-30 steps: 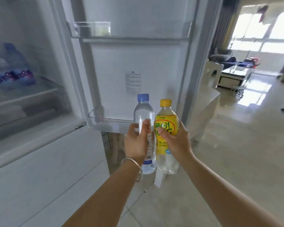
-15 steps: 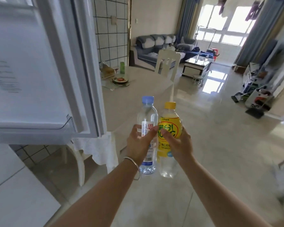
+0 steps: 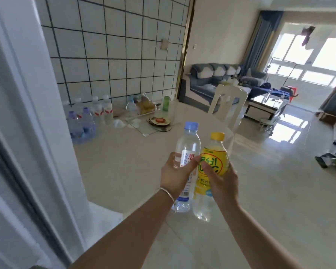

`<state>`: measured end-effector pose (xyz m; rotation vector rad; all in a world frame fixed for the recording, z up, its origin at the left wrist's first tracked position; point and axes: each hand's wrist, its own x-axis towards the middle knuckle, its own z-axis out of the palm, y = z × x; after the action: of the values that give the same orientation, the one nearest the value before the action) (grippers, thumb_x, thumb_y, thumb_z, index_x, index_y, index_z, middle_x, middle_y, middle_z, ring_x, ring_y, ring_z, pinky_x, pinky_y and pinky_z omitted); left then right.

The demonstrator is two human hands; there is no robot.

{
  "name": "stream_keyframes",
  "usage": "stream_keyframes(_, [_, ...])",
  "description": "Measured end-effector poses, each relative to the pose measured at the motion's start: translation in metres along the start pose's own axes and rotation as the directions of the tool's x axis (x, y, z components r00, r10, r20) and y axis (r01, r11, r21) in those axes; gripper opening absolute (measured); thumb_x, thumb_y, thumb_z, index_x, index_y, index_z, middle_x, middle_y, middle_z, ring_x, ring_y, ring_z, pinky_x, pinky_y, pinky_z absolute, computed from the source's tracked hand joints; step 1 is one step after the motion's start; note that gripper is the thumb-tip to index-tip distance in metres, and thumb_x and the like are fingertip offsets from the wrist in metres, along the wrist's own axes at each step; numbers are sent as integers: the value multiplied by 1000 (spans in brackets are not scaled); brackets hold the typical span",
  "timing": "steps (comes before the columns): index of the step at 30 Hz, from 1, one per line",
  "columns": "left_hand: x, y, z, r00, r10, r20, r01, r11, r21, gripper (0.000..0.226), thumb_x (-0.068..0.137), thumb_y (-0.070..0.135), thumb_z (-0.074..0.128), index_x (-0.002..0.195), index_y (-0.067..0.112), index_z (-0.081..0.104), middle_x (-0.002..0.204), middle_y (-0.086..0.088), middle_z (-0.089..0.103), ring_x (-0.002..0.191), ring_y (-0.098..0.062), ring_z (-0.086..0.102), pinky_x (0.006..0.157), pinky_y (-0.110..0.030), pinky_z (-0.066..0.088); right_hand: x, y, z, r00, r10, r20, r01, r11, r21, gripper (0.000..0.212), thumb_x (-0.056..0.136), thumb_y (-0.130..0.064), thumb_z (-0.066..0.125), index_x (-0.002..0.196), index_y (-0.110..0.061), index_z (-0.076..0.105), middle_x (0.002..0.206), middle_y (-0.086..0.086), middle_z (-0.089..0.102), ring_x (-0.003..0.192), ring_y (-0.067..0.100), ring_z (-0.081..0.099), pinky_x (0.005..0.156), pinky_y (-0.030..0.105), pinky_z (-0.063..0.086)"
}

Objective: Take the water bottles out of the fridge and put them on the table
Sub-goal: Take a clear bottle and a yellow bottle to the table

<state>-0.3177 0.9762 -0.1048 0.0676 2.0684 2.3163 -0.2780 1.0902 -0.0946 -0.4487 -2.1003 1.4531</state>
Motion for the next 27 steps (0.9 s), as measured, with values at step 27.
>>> stream_keyframes(27, [419, -100, -159, 772, -195, -604, 267, 963, 31, 44, 69, 23, 83, 101, 9, 57, 84, -7, 70, 74, -17, 66, 73, -29, 53, 340, 61, 409, 645, 43, 763, -124, 991, 49, 31, 68, -27, 81, 83, -32, 55, 79, -6, 67, 74, 11, 66, 63, 26, 52])
